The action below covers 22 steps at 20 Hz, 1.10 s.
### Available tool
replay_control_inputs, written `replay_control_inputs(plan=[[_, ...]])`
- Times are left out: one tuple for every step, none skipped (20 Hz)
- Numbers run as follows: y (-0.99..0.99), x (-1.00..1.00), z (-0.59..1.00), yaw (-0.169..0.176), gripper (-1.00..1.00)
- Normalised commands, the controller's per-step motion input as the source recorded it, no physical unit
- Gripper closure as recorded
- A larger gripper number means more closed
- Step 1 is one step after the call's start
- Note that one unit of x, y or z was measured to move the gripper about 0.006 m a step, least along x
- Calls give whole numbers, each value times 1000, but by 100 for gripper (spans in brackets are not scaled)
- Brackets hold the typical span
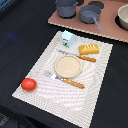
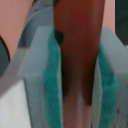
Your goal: Interact with the objects in diverse but meaningful ways.
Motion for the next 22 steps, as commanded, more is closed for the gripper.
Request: replay_control_inputs(plan=[[0, -89, -360, 0, 100], [0, -143, -400, 1, 100], [0, -154, -394, 11, 100], [0, -194, -426, 18, 100], [0, -183, -397, 18, 100], [0, -217, -434, 25, 100], [0, -240, -440, 32, 100], [0, -309, -463, 40, 100], [-23, -386, -451, 45, 100], [-49, -491, -426, 49, 100], [-51, -540, -374, 58, 100], [-31, -569, -340, 61, 100], [-14, -574, -346, 66, 100], [-37, -591, -343, 69, 100], [-49, -586, -346, 69, 100], [-54, -583, -334, 68, 100], [-26, -560, -331, 69, 100], [-23, -571, -326, 71, 100], [-37, -577, -320, 71, 100], [-37, -560, -297, 72, 100], [-37, -557, -263, 66, 100], [-26, -526, -229, 64, 100]])
